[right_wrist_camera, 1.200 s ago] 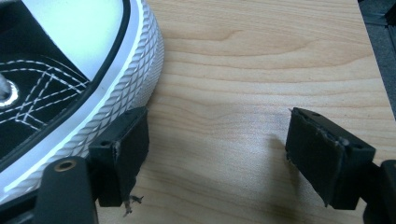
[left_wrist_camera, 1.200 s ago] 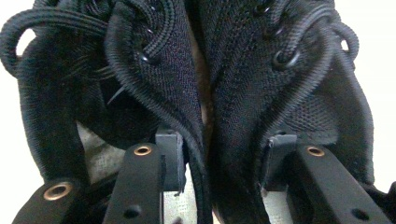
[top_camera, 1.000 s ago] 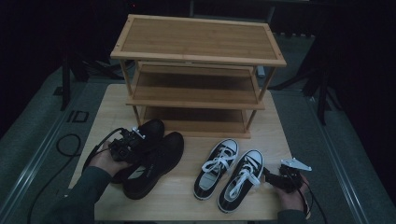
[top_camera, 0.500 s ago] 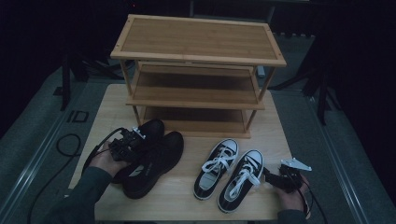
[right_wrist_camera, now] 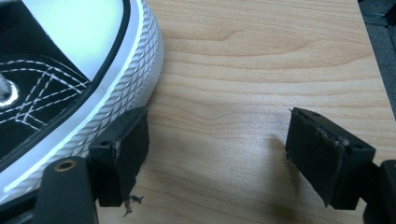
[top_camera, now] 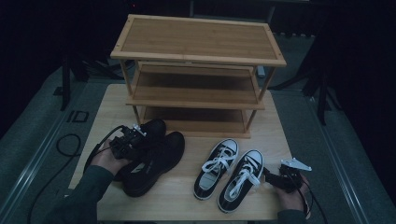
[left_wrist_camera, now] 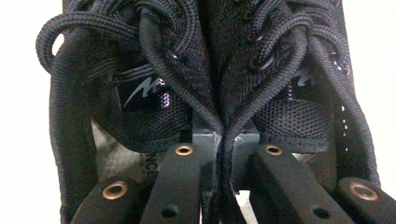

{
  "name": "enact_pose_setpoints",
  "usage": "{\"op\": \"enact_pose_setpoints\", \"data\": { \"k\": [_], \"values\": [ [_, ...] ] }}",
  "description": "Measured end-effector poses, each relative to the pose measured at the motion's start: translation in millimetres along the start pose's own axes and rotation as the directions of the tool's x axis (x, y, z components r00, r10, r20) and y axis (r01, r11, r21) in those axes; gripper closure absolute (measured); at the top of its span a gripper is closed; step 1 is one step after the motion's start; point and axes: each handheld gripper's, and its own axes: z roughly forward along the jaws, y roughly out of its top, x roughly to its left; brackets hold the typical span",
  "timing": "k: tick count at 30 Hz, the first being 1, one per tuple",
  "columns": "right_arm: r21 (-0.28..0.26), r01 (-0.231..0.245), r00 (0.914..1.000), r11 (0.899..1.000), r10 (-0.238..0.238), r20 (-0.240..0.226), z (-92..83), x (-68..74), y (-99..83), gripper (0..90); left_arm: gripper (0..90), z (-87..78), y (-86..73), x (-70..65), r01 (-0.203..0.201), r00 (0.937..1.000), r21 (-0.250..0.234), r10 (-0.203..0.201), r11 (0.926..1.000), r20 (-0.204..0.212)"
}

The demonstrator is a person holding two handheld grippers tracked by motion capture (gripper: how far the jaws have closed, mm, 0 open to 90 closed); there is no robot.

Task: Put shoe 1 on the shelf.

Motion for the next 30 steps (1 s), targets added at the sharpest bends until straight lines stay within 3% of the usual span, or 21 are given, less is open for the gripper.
{"op": "enact_pose_setpoints", "data": {
  "k": [10, 30],
  "values": [
    [0.000, 0.000, 1.0000, 1.000, 0.000, 0.000, 0.0, 0.0, 0.0, 21.3, 84.9, -4.9, 9.2, -0.9, 0.002, 1.0000, -0.032, -0.002, 0.9995, -0.007],
    [0.000, 0.000, 1.0000, 1.000, 0.000, 0.000, 0.0, 0.0, 0.0, 21.3, 84.9, -5.6, 35.1, -5.8, -0.019, 0.9998, -0.042, 0.019, 0.9989, 0.005]
  ]
}}
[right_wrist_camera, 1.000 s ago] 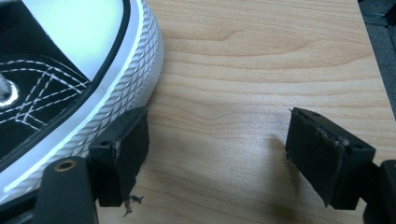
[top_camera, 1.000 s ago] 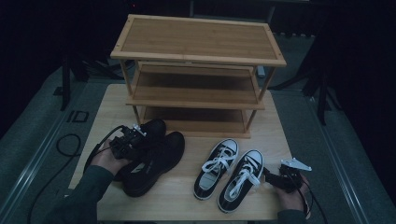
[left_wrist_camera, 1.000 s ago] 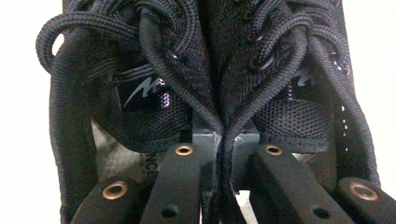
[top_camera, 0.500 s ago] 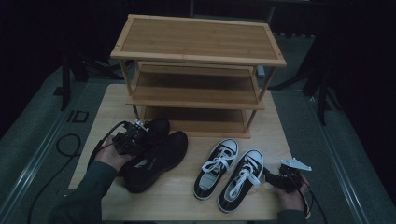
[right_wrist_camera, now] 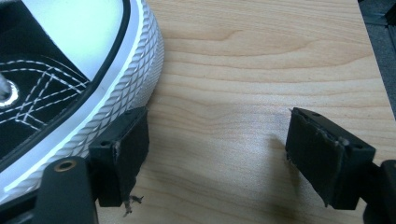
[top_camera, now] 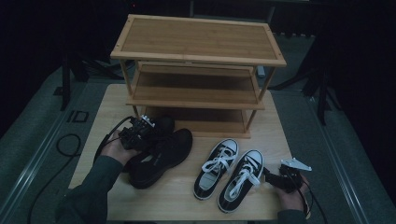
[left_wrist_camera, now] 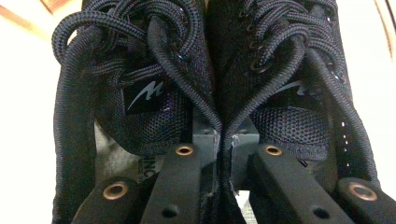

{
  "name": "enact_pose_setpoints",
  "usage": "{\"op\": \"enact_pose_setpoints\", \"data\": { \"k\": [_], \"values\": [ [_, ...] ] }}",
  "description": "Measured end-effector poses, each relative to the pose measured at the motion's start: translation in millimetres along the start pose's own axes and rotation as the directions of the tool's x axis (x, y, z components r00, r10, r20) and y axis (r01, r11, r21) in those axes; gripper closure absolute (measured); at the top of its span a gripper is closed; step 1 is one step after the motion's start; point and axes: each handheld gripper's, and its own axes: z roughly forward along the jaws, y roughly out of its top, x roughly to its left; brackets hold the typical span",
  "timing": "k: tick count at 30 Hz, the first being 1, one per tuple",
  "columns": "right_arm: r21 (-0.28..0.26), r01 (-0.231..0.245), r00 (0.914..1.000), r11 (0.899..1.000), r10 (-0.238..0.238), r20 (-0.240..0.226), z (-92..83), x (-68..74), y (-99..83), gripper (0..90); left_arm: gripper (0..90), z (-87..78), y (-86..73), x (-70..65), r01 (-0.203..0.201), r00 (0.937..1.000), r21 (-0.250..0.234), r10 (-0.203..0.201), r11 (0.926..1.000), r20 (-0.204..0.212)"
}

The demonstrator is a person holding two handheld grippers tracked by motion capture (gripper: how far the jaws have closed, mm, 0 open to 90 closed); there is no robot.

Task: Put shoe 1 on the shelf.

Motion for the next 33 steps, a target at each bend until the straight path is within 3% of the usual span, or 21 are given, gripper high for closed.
{"op": "enact_pose_setpoints", "data": {
  "k": [17, 24, 33],
  "values": [
    [0.000, 0.000, 1.0000, 1.000, 0.000, -0.001, 0.0, 0.0, 0.0, 21.3, 84.9, 11.0, 26.5, -3.7, -0.012, 0.9992, -0.018, 0.012, 0.9998, -0.039],
    [0.000, 0.000, 1.0000, 1.000, 0.000, 0.000, 0.0, 0.0, 0.0, 21.3, 84.9, 19.4, 40.0, -0.7, -0.004, 0.9994, -0.029, 0.003, 0.9996, -0.035],
    [0.000, 0.000, 1.0000, 1.000, 0.000, -0.001, 0.0, 0.0, 0.0, 21.2, 84.8, 31.8, 61.0, -1.8, 0.014, 0.9979, -0.050, -0.017, 0.9987, -0.063]
  ]
}}
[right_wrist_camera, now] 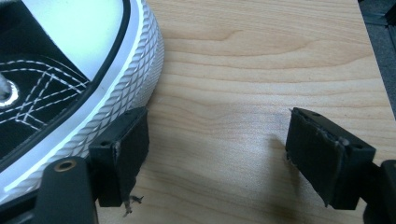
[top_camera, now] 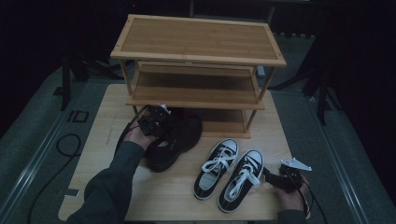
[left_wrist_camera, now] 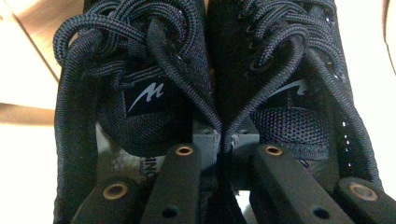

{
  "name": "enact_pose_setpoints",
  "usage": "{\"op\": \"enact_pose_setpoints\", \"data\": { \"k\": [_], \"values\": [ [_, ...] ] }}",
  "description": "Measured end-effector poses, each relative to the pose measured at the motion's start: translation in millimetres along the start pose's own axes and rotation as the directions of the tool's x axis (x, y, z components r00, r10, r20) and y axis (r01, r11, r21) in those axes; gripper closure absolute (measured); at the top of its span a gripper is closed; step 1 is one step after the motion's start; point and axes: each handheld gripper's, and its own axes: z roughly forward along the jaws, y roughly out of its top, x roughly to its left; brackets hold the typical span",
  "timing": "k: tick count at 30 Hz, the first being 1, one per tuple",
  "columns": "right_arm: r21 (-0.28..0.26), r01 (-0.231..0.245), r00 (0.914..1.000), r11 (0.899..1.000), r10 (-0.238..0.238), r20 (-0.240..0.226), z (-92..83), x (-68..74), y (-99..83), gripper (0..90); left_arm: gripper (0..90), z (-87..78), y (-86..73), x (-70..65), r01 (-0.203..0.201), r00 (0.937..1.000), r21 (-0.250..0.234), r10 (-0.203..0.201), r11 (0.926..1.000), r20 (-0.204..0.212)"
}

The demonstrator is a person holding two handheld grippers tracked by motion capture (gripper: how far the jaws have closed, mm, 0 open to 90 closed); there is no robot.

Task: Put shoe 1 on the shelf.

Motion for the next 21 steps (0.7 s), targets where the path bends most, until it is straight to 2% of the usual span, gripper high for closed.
{"op": "enact_pose_setpoints", "data": {
  "k": [6, 14, 20, 21],
  "values": [
    [0.000, 0.000, 1.0000, 1.000, 0.000, 0.000, 0.0, 0.0, 0.0, 21.2, 84.7, 6.9, 9.5, -7.9, -0.010, 0.9987, -0.027, 0.008, 0.9996, -0.051],
    [0.000, 0.000, 1.0000, 1.000, 0.000, 0.000, 0.0, 0.0, 0.0, 21.2, 84.8, 15.1, 18.7, -8.8, 0.041, 0.9956, -0.051, -0.045, 0.9979, -0.082],
    [0.000, 0.000, 1.0000, 1.000, 0.000, 0.000, 0.0, 0.0, 0.0, 21.2, 84.8, 22.2, 20.9, -10.1, 0.092, 0.9899, -0.080, -0.100, 0.9925, -0.100],
    [0.000, 0.000, 1.0000, 1.000, 0.000, 0.000, 0.0, 0.0, 0.0, 21.2, 84.7, 23.1, 21.5, -9.8, 0.110, 0.9877, -0.087, -0.119, 0.9901, -0.102]
  ]
}}
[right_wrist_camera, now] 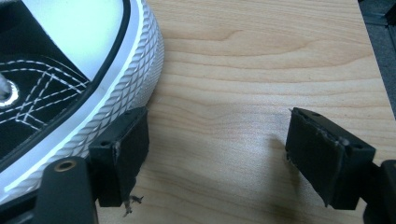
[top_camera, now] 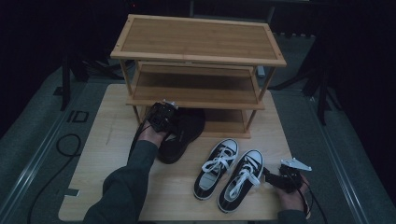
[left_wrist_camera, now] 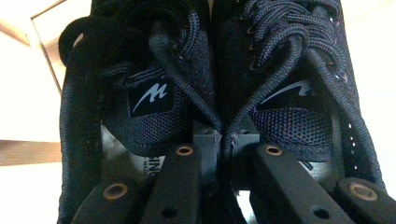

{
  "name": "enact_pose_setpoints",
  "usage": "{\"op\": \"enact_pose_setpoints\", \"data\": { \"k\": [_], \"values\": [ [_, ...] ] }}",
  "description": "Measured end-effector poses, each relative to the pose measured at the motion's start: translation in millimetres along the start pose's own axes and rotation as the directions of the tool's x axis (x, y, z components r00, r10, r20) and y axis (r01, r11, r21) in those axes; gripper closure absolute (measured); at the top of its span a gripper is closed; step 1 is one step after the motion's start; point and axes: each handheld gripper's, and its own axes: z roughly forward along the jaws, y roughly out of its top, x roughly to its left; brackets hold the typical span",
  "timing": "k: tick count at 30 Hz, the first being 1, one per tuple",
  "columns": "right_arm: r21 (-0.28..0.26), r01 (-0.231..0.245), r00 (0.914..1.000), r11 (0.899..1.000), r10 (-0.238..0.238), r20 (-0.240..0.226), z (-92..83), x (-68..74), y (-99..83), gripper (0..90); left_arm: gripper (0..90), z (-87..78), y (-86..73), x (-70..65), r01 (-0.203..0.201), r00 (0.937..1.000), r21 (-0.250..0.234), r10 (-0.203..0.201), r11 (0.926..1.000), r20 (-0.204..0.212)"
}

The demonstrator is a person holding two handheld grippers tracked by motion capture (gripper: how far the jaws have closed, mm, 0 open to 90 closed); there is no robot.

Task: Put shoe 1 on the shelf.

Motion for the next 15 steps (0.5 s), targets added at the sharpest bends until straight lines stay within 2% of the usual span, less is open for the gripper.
{"op": "enact_pose_setpoints", "data": {
  "k": [5, 10, 13, 15],
  "values": [
    [0.000, 0.000, 1.0000, 1.000, 0.000, 0.000, 0.0, 0.0, 0.0, 21.3, 84.8, 2.5, 2.3, -4.3, 0.032, 0.9980, -0.012, -0.033, 0.9994, -0.054],
    [0.000, 0.000, 1.0000, 1.000, 0.000, 0.000, 0.0, 0.0, 0.0, 21.3, 84.6, 3.9, 4.6, -6.5, 0.066, 0.9957, -0.016, -0.067, 0.9977, -0.064],
    [0.000, 0.001, 1.0000, 1.000, -0.001, 0.000, -0.1, 0.1, -0.1, 21.3, 83.2, 3.8, 3.9, -7.7, 0.053, 0.9966, -0.020, -0.054, 0.9984, -0.063],
    [0.000, 0.001, 1.0000, 1.000, -0.001, 0.000, -0.1, 0.0, -0.2, 21.3, 77.5, 3.3, 3.0, -8.2, 0.035, 0.9968, -0.018, -0.036, 0.9992, -0.071]
  ]
}}
